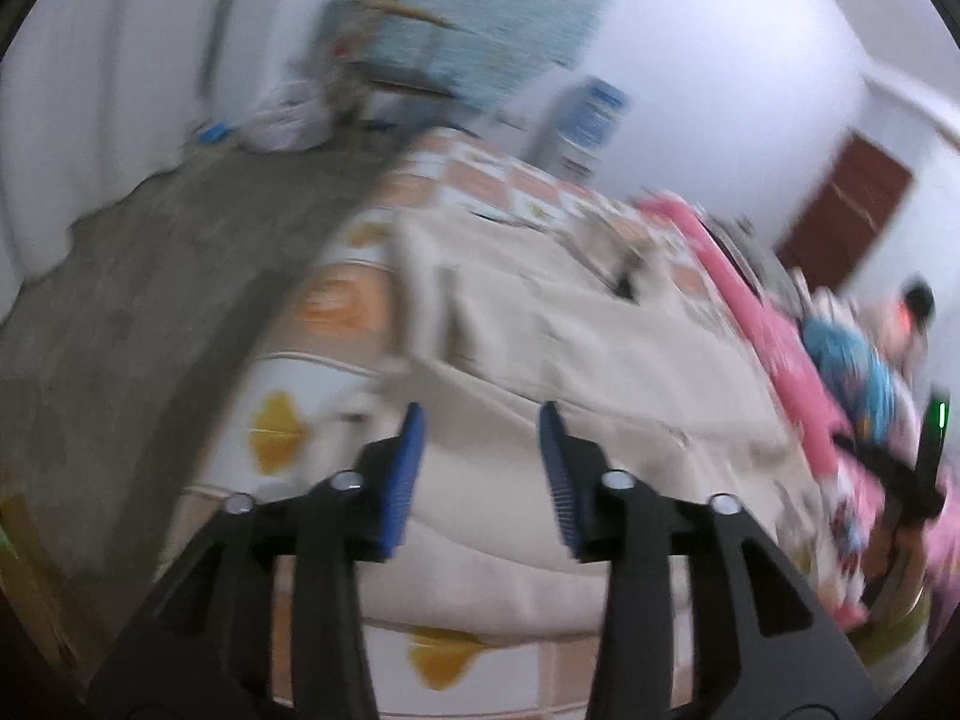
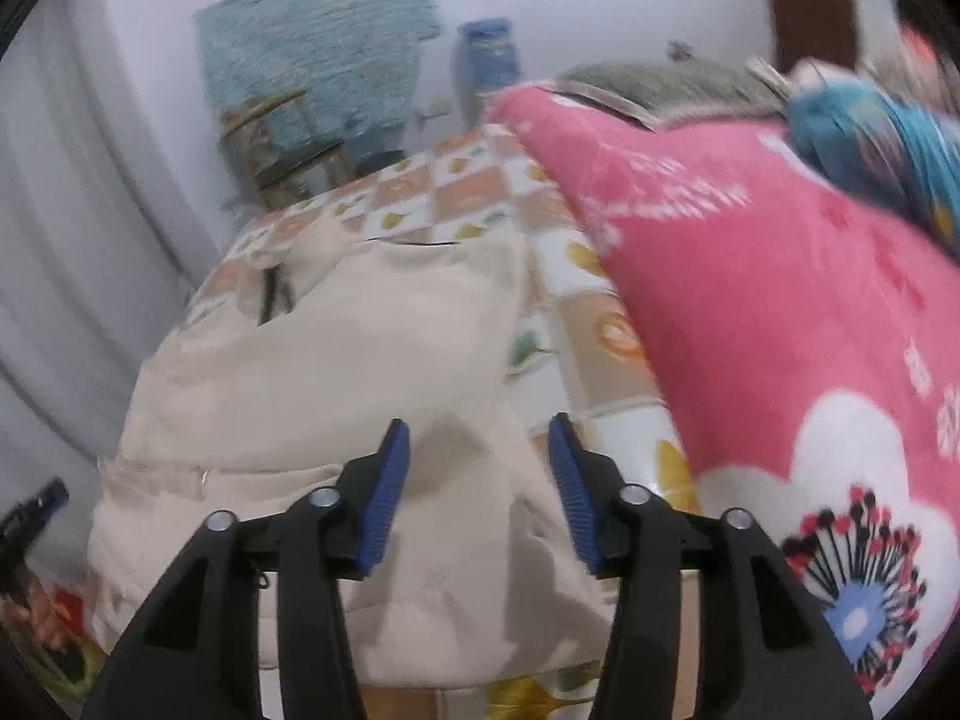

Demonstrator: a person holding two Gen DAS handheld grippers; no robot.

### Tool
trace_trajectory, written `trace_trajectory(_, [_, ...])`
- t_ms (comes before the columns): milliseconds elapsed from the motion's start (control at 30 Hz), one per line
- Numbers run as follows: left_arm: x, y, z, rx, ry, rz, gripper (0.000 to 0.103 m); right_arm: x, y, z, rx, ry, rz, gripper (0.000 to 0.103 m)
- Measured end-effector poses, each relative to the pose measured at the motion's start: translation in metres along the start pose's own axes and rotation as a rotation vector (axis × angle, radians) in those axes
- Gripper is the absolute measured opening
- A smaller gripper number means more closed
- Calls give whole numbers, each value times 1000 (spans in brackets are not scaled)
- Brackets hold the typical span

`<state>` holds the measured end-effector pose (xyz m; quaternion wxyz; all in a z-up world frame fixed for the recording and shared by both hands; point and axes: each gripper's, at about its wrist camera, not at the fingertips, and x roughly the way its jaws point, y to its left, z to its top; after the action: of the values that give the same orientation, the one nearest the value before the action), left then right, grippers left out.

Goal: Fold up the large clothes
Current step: 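Lift the hem with both tools, fold it toward the collar and release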

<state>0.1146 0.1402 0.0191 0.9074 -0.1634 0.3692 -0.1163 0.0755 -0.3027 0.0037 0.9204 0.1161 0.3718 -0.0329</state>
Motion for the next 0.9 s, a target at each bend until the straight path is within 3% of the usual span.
trace_trajectory(100, [21, -44, -14, 122, 71, -67, 45, 8, 36, -4, -126, 42, 49, 53])
trace_trajectory(300, [56, -97, -49, 281, 192, -110, 46, 20, 93, -34, -320, 144, 147, 54])
trace_trajectory(400, [74, -110, -64, 353, 198, -22, 47, 39, 103, -49, -347, 218, 165, 53])
trace_trajectory(467, [81, -112, -67, 379, 166, 31, 47, 60, 107, -60, -368, 275, 111, 54])
trace_trajectory(600, [86, -114, -62, 382, 142, 94, 47, 64, 108, -58, -363, 243, 82, 54])
trace_trajectory(733, [82, -119, -58, 368, 143, 107, 46, 50, 92, -41, -300, 192, 83, 55])
trace_trajectory(867, [85, -123, -63, 365, 153, 131, 54, 20, 43, -23, -273, 106, -24, 73])
trace_trajectory(900, [87, -125, -63, 366, 147, 142, 57, 17, 32, -19, -263, 97, -49, 74])
